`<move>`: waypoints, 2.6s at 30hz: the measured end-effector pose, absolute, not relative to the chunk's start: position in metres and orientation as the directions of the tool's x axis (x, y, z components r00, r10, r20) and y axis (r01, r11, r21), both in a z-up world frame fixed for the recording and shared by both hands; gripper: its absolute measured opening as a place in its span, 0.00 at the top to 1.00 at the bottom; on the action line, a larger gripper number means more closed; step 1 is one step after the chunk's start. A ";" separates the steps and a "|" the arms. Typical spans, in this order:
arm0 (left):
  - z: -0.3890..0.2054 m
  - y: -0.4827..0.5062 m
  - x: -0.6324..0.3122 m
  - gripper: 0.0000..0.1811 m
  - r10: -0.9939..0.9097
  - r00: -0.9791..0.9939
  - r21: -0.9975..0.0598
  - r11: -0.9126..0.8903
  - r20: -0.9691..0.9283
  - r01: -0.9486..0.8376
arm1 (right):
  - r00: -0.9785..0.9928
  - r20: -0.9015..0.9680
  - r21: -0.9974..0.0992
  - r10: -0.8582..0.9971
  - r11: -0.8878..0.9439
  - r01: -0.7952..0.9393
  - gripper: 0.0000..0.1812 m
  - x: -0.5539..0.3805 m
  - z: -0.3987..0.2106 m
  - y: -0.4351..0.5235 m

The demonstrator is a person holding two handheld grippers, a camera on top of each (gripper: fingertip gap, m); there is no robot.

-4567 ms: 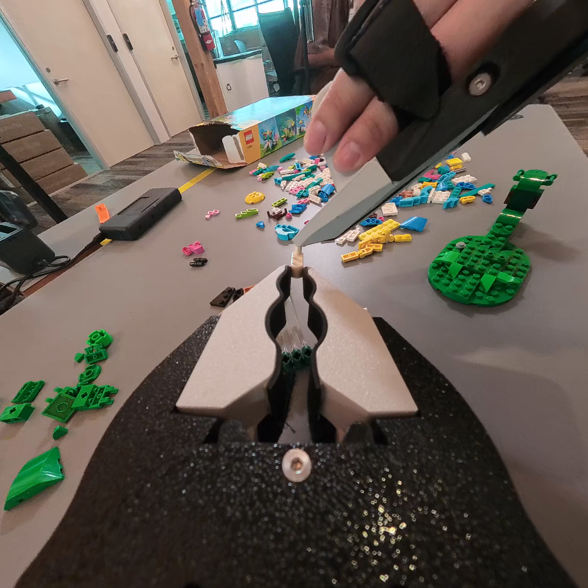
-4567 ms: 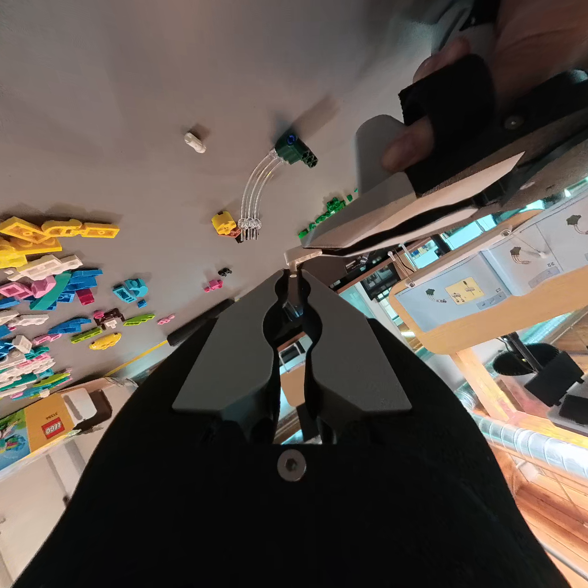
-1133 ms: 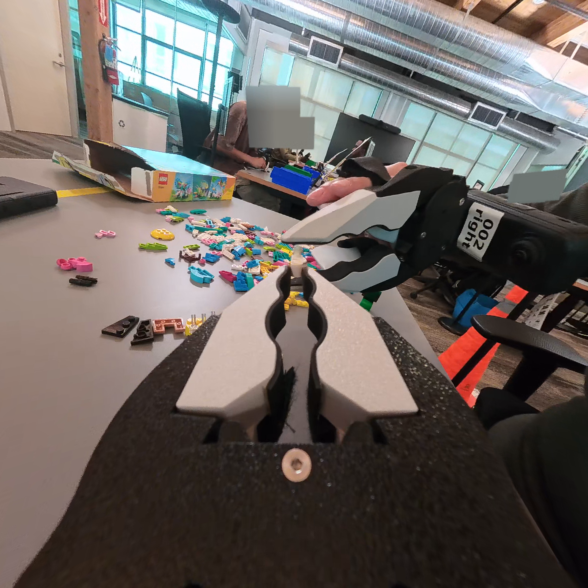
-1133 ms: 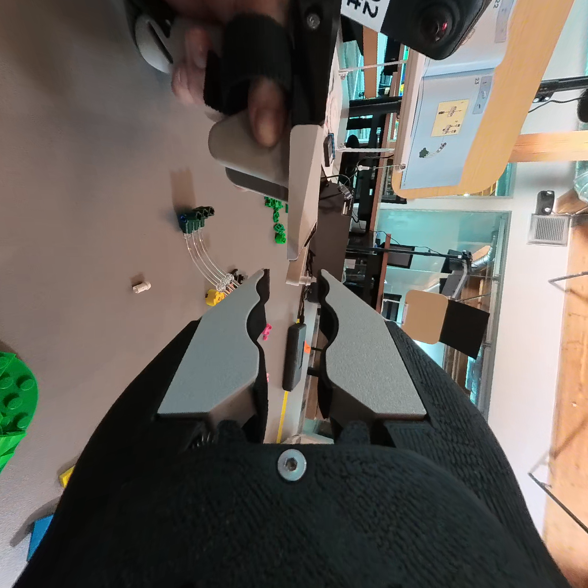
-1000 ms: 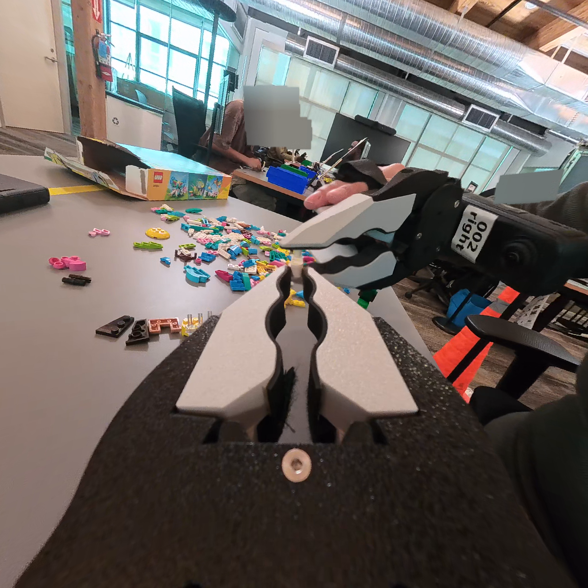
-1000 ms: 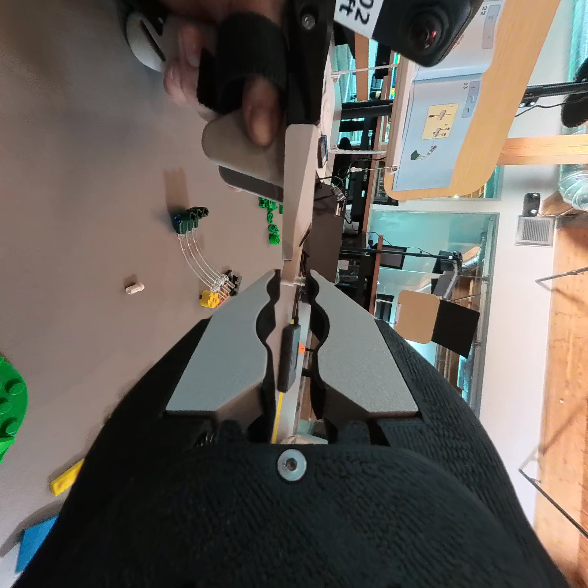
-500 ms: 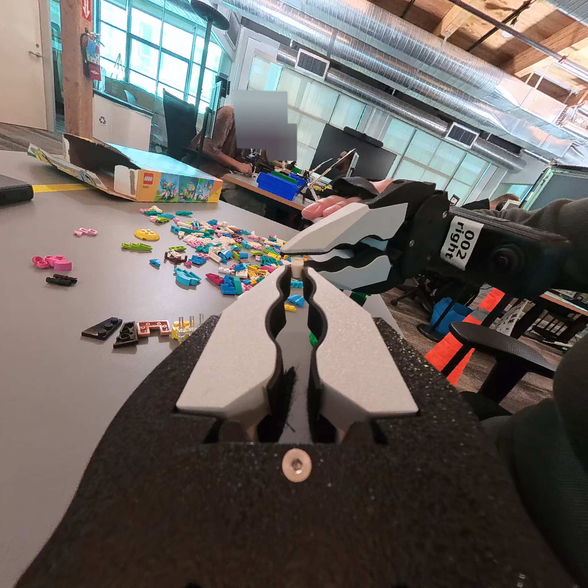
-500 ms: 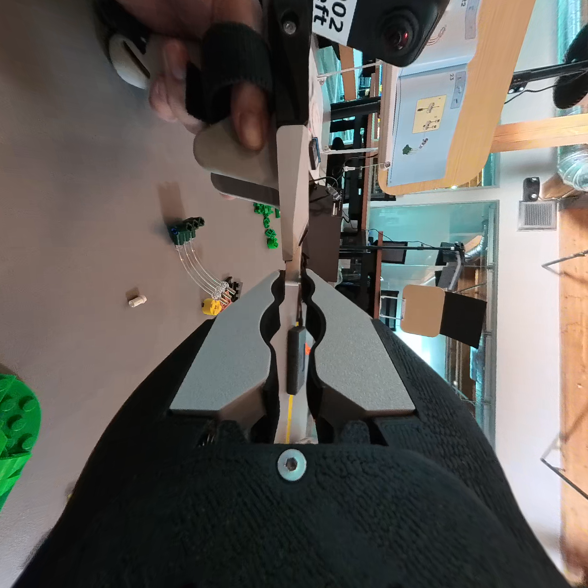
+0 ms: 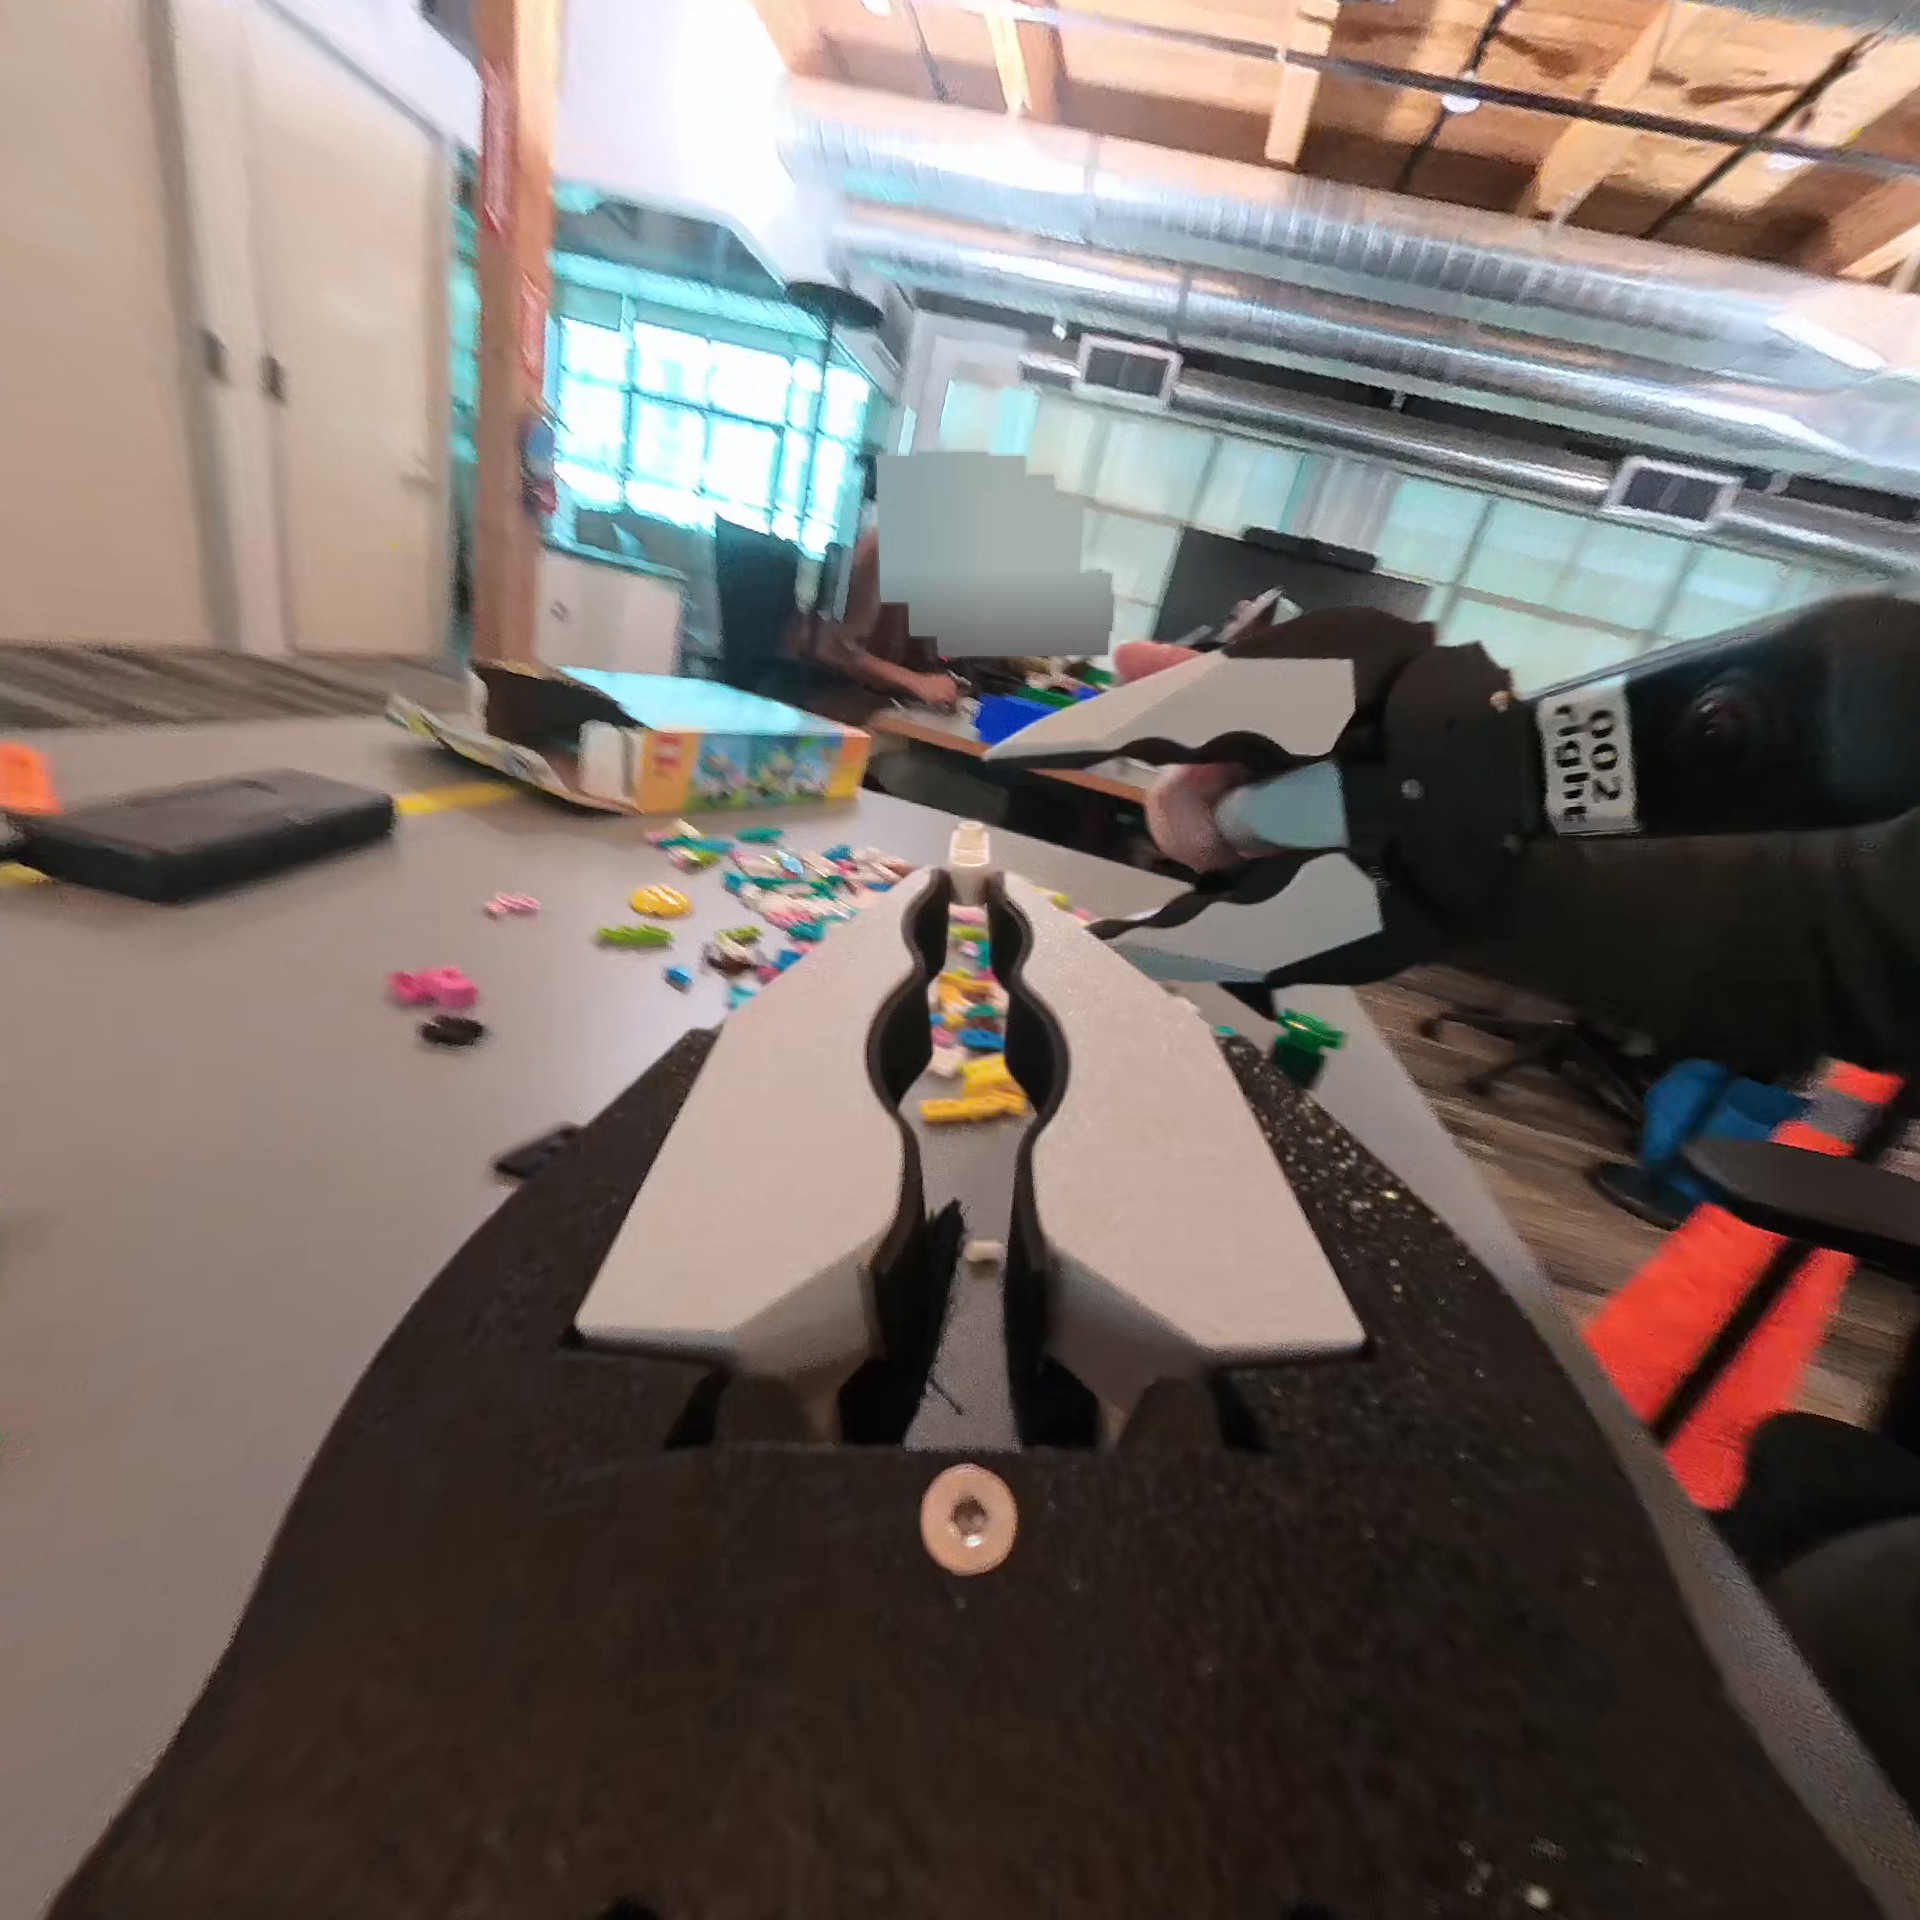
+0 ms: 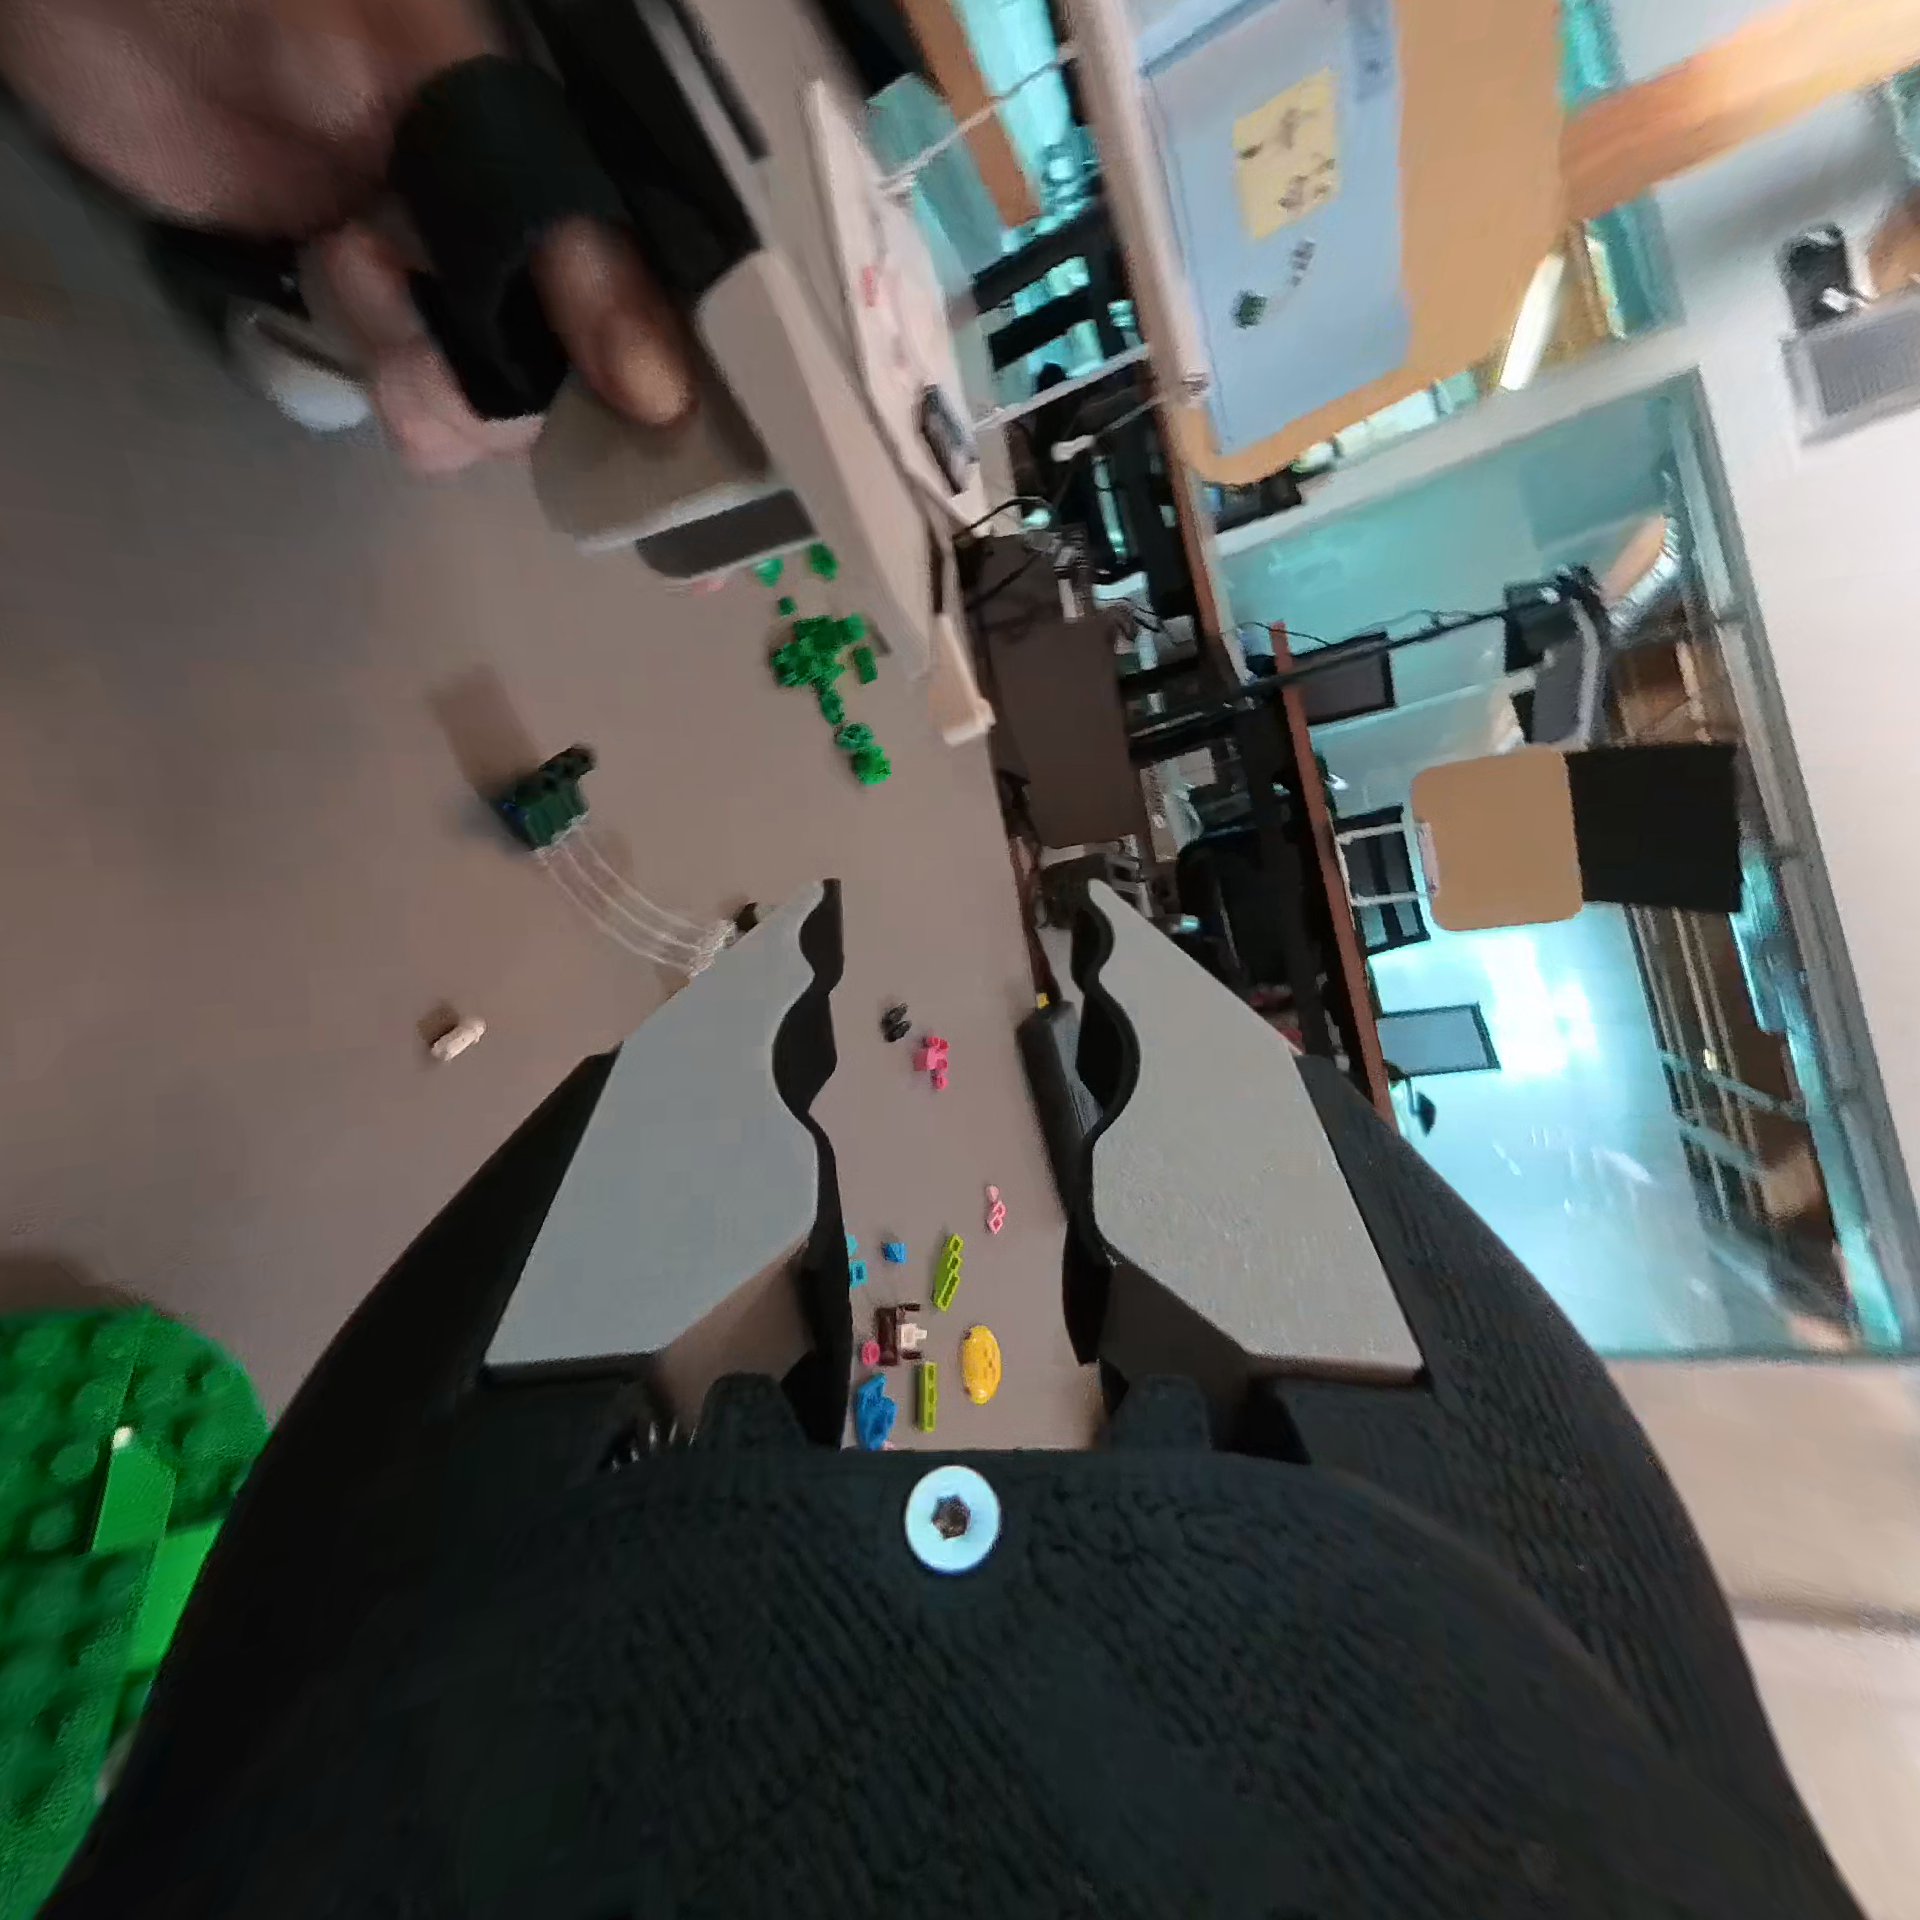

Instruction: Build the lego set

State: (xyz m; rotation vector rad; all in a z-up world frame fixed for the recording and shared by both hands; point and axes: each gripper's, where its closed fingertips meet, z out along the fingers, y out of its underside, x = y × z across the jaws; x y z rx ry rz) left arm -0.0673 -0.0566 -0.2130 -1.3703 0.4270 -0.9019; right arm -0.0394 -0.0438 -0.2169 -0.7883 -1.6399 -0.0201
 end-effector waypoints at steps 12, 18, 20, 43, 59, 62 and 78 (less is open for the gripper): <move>-0.203 -0.063 -0.069 0.98 -0.610 0.783 -0.966 0.254 -0.120 0.050 | 0.751 0.323 -0.787 0.576 0.604 -0.125 0.78 -0.034 -0.098 -0.014; -0.206 -0.065 -0.060 0.98 -0.564 0.799 -0.951 0.308 -0.210 -0.033 | 0.721 0.375 -0.787 0.582 0.611 -0.084 0.80 -0.041 -0.128 -0.013; -0.206 -0.065 -0.058 0.98 -0.562 0.800 -0.949 0.312 -0.211 -0.030 | 0.719 0.366 -0.790 0.591 0.606 -0.096 0.80 -0.040 -0.129 -0.014; -0.208 -0.057 -0.077 0.97 -0.488 0.835 -0.938 0.333 -0.255 -0.092 | 0.423 0.370 -0.894 0.827 0.192 0.405 0.86 -0.026 -0.201 -0.002; -0.215 -0.057 -0.069 0.97 -0.548 0.800 -0.952 0.290 -0.245 -0.092 | 0.290 -0.013 -0.624 0.957 -0.235 0.745 0.93 -0.017 -0.328 -0.059; -0.216 -0.057 -0.068 0.97 -0.555 0.796 -0.954 0.285 -0.241 -0.091 | 0.317 -0.044 -0.627 0.948 -0.273 0.730 0.93 -0.021 -0.326 -0.055; -0.219 -0.051 -0.075 0.97 -0.512 0.823 -0.957 0.262 -0.247 -0.124 | 0.279 -0.272 -0.437 0.921 -0.377 0.817 0.91 -0.028 -0.320 -0.058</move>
